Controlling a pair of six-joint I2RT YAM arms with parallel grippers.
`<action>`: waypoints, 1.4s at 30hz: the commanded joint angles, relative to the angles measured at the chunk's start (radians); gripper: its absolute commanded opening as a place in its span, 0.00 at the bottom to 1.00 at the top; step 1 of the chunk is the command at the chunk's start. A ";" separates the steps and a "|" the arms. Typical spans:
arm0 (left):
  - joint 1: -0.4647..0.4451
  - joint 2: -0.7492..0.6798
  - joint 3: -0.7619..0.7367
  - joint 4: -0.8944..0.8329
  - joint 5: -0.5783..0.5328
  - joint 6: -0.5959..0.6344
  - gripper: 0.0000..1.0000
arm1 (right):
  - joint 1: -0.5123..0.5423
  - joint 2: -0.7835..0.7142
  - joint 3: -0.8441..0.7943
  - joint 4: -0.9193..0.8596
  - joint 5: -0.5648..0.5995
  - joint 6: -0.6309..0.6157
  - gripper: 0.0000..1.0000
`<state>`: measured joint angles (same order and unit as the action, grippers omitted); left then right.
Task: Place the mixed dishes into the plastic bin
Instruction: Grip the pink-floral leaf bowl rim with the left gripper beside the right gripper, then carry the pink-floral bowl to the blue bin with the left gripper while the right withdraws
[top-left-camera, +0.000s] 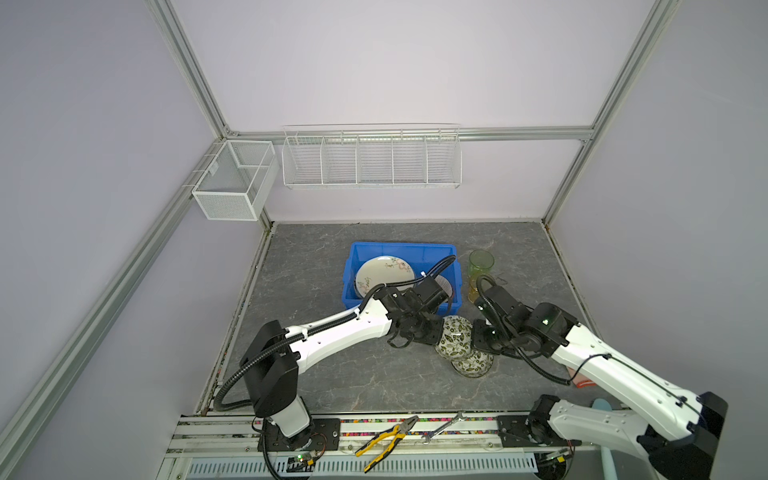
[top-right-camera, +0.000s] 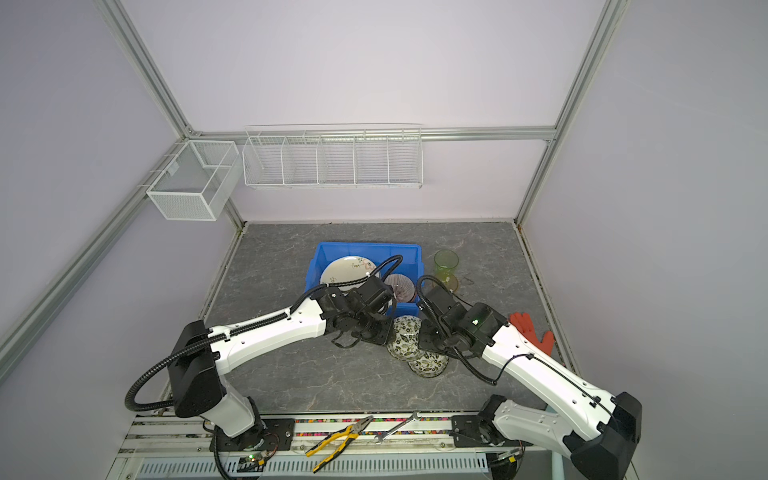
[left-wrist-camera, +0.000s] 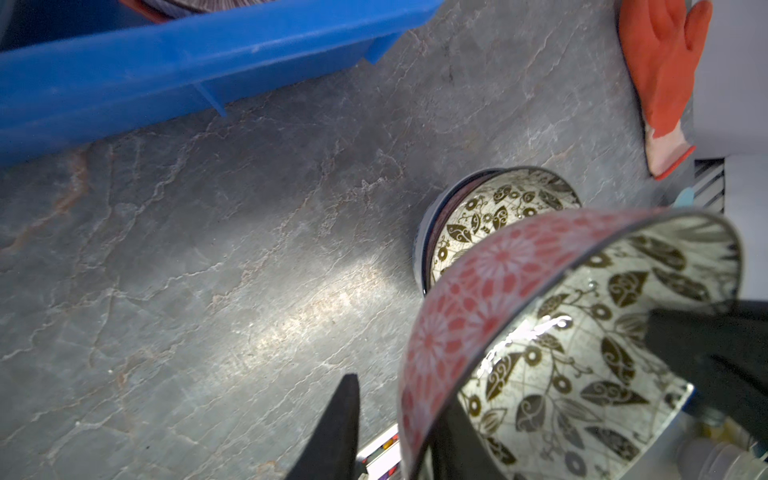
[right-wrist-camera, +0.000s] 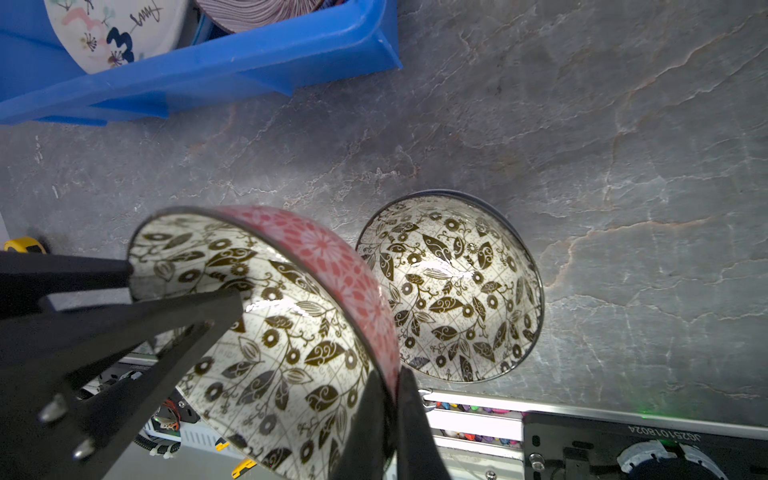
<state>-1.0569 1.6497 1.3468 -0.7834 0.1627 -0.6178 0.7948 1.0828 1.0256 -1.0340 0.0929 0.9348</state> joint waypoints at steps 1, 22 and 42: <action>-0.005 0.025 0.033 -0.010 0.005 0.009 0.18 | 0.005 -0.014 0.027 -0.001 0.018 0.015 0.07; 0.038 0.084 0.191 -0.142 -0.067 0.064 0.00 | 0.011 -0.167 0.016 -0.085 0.096 0.048 0.82; 0.284 0.326 0.581 -0.322 -0.106 0.166 0.00 | 0.012 -0.413 -0.058 -0.199 0.116 0.135 0.88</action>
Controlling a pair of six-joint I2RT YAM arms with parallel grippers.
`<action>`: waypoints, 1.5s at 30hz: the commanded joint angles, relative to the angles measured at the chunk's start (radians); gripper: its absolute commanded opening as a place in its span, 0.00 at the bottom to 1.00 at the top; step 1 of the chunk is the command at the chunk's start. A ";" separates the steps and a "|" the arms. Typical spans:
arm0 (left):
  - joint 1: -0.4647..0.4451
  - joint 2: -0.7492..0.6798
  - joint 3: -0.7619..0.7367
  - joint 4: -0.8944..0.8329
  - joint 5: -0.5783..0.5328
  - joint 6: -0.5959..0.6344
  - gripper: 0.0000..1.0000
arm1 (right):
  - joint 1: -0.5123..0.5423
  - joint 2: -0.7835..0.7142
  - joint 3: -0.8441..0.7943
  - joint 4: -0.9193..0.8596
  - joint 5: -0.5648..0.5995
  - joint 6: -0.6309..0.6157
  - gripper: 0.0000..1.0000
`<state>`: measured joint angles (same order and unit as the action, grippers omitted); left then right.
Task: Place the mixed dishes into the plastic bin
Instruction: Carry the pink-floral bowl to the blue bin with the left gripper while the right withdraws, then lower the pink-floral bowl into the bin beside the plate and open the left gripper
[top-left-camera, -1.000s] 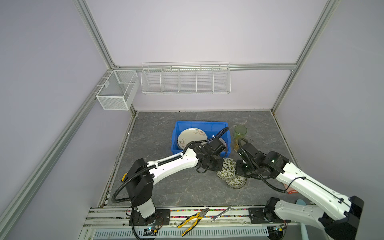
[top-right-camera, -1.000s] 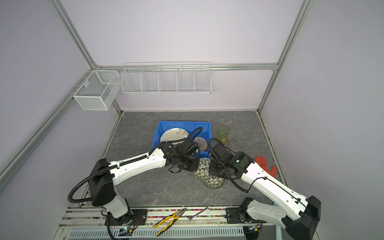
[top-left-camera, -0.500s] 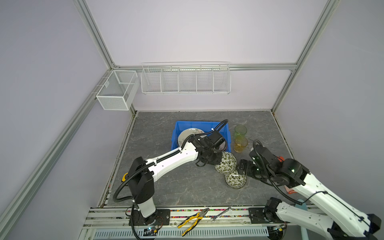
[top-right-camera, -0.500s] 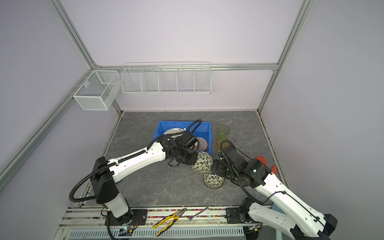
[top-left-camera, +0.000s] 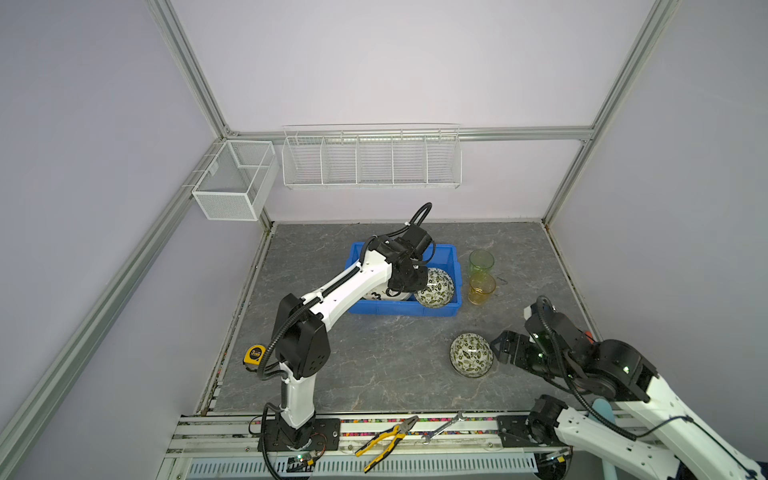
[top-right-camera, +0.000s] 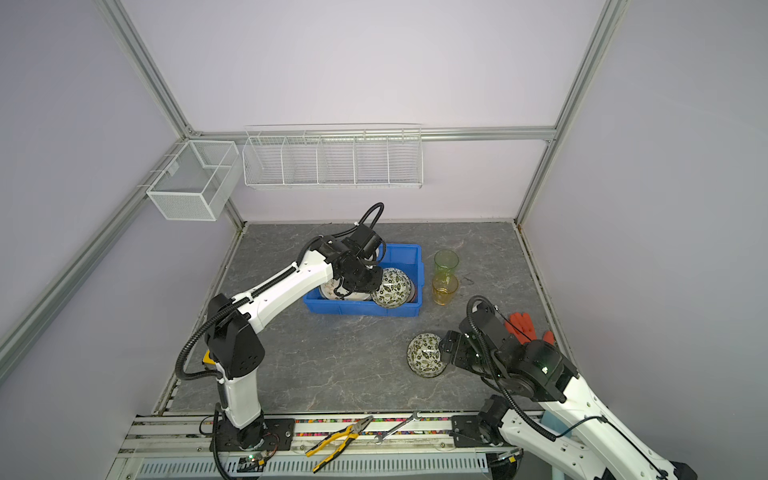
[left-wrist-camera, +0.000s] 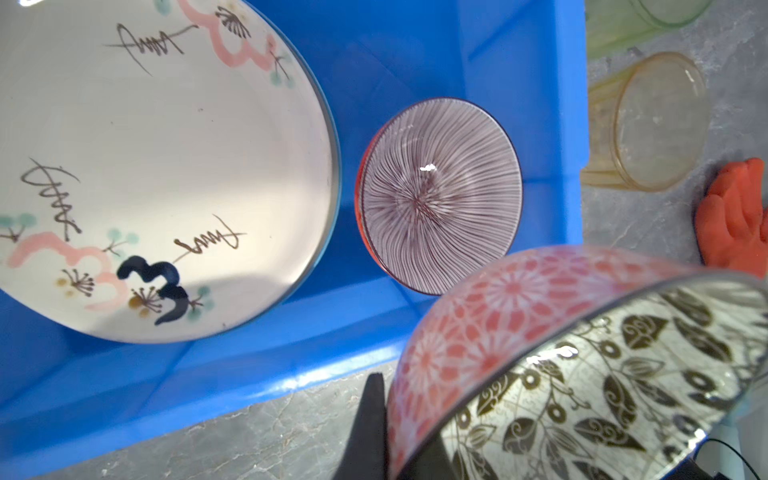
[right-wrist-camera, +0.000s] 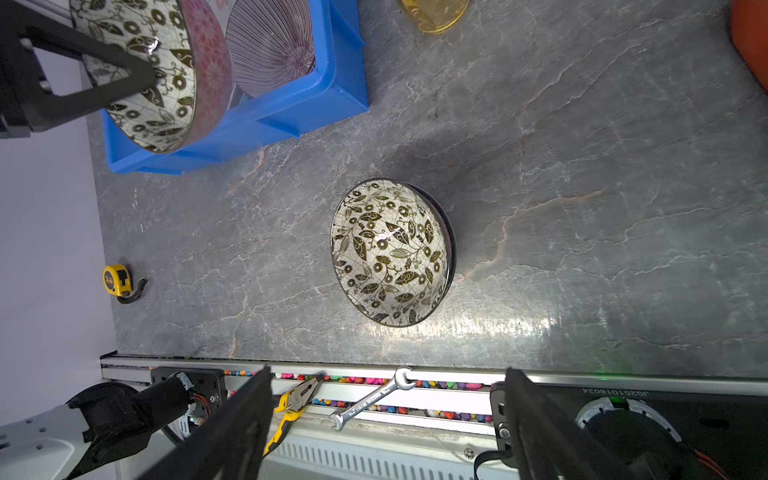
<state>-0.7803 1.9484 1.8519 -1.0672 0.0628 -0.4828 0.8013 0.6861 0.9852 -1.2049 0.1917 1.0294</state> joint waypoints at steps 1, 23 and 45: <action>0.011 0.051 0.106 -0.051 -0.009 0.038 0.00 | 0.004 -0.020 -0.018 -0.031 0.019 0.043 0.88; 0.015 0.363 0.421 -0.151 -0.023 0.085 0.00 | 0.006 -0.048 -0.052 -0.071 0.049 0.085 0.88; 0.016 0.400 0.447 -0.175 -0.016 0.079 0.25 | 0.006 -0.070 -0.069 -0.087 0.057 0.112 0.88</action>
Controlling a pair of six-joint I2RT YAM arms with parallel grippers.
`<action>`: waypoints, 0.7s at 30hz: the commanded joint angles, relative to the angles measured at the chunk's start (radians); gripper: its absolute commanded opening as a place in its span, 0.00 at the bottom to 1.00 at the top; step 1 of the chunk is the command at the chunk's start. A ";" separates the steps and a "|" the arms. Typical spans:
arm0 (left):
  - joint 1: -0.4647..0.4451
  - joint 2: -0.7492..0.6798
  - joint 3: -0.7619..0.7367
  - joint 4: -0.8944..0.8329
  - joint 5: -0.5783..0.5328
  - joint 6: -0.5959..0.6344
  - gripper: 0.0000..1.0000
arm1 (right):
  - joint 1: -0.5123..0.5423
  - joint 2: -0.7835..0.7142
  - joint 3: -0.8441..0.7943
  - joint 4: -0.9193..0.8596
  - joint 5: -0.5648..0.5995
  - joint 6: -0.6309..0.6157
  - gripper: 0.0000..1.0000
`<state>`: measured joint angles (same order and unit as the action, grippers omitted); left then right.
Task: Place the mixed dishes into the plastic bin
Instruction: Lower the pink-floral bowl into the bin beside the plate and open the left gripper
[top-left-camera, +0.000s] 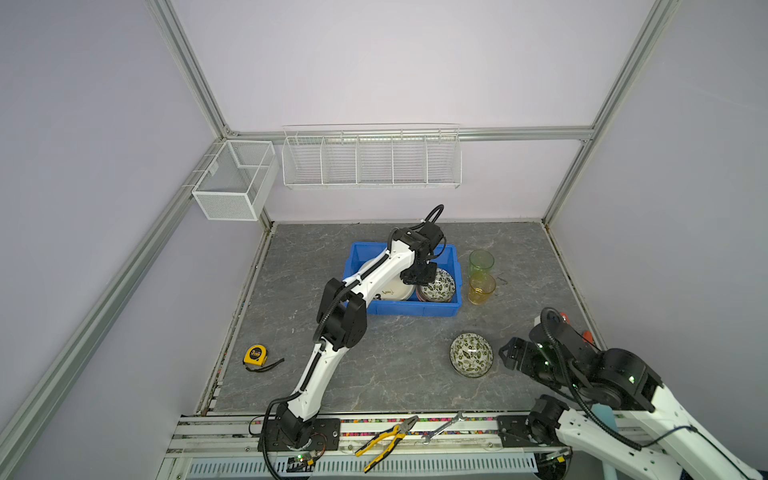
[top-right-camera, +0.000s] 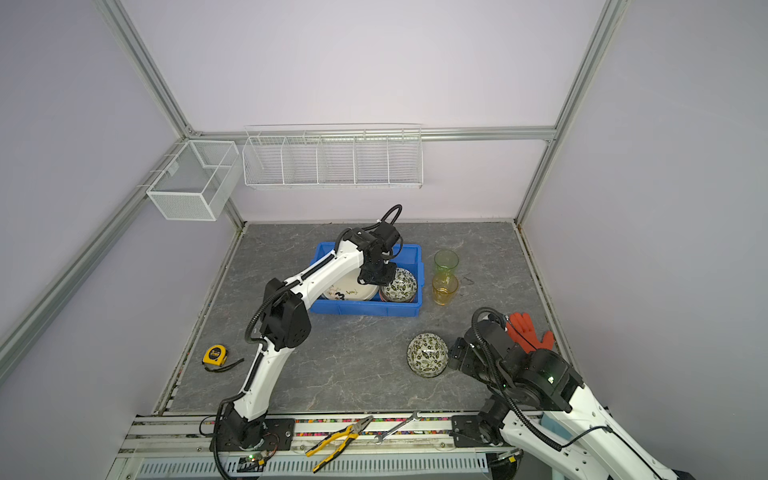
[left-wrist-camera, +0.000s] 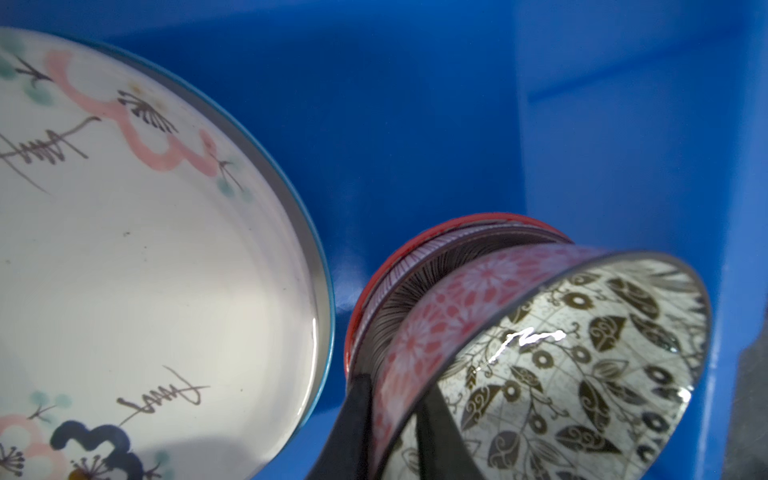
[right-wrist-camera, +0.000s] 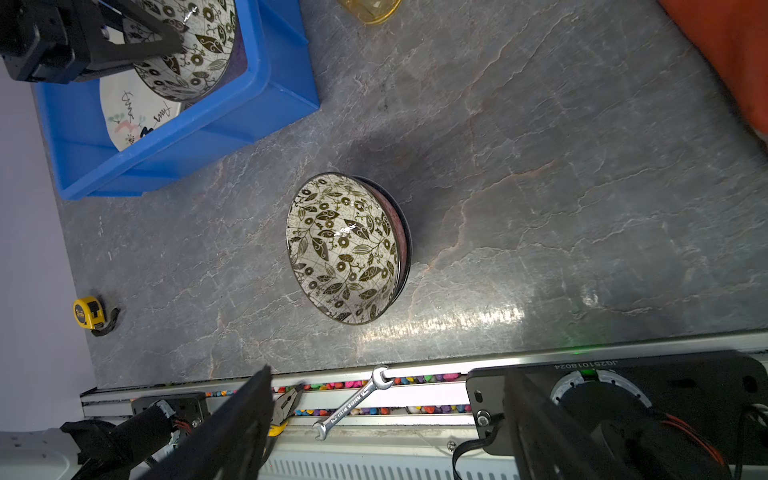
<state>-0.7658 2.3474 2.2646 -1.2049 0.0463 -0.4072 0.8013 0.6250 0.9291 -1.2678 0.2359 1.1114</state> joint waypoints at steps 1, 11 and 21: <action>0.002 0.000 0.034 -0.040 0.008 0.001 0.28 | 0.006 -0.008 -0.011 -0.024 0.012 0.030 0.88; 0.002 -0.029 0.030 -0.038 0.083 -0.014 0.52 | 0.006 -0.007 -0.006 -0.020 0.009 0.026 0.88; 0.002 -0.038 0.055 -0.052 0.142 -0.019 0.62 | 0.006 -0.031 -0.003 -0.039 0.013 0.030 0.88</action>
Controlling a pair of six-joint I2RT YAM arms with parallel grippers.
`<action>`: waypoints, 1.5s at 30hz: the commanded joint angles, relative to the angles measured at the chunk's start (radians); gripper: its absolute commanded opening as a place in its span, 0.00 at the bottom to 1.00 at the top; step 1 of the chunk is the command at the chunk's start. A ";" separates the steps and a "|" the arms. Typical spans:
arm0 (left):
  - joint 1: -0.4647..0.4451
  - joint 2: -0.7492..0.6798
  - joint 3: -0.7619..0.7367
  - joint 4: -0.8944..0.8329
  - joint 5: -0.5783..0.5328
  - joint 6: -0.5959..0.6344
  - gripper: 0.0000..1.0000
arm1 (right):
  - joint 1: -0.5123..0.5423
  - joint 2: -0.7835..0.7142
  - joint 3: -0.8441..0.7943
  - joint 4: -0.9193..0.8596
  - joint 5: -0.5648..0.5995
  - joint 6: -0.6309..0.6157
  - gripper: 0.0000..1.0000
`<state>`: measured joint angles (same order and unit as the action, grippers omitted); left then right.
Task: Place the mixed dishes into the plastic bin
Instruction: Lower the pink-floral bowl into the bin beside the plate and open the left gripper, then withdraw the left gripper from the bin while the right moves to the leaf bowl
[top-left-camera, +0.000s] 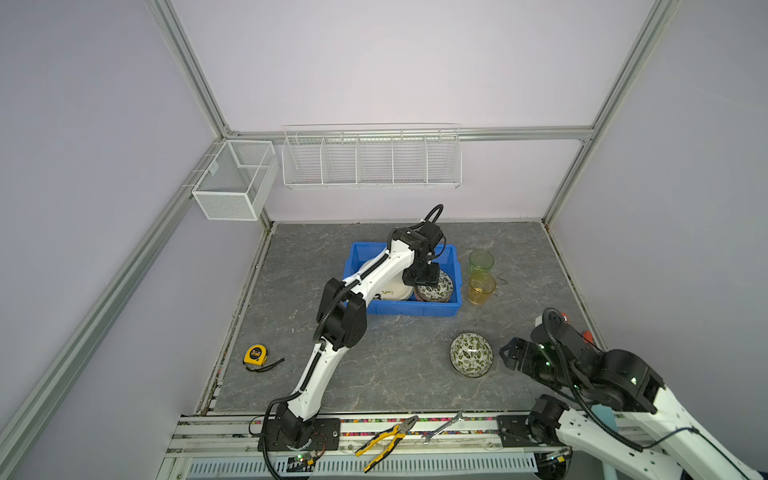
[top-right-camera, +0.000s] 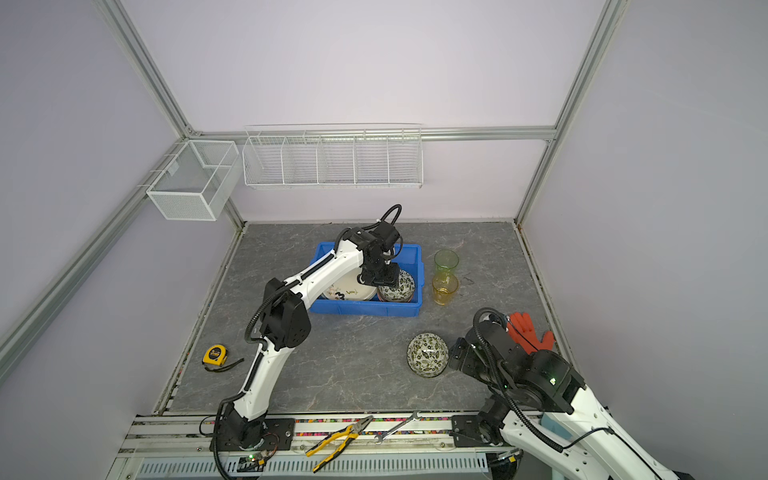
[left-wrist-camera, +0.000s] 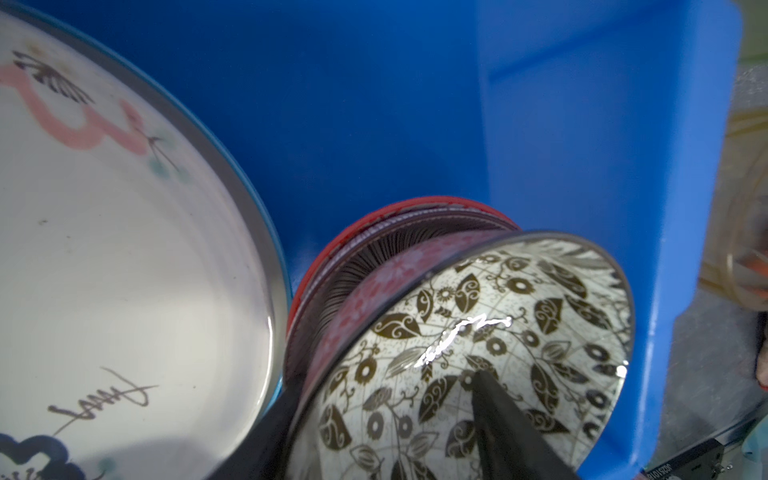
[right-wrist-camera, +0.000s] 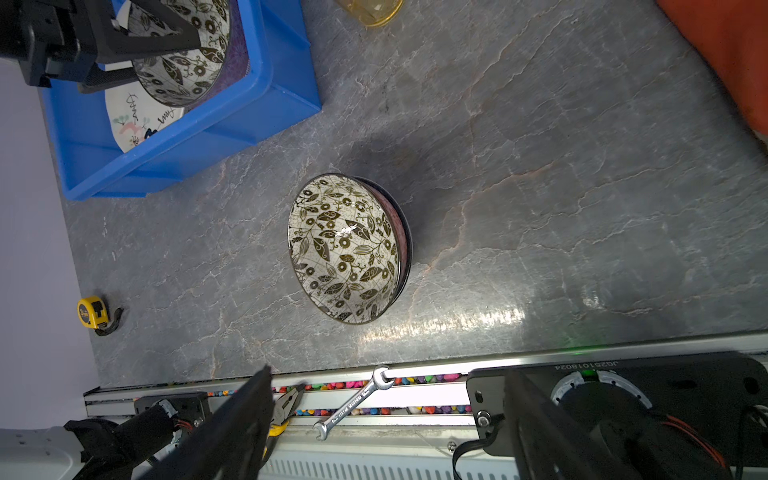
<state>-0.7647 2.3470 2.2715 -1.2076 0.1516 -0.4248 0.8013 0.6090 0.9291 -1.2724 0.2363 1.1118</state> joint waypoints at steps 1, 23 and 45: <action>0.001 -0.036 0.056 -0.057 0.038 0.000 0.63 | 0.006 -0.018 -0.004 -0.035 0.012 0.031 0.88; 0.001 -0.093 0.082 -0.143 0.005 0.023 0.76 | 0.007 0.003 0.002 -0.022 0.010 0.021 0.88; 0.001 -0.119 -0.065 -0.003 0.095 0.011 0.77 | 0.006 0.034 0.005 -0.008 0.003 0.008 0.88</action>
<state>-0.7639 2.2185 2.2280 -1.2255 0.2329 -0.4137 0.8013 0.6346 0.9291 -1.2819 0.2386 1.1145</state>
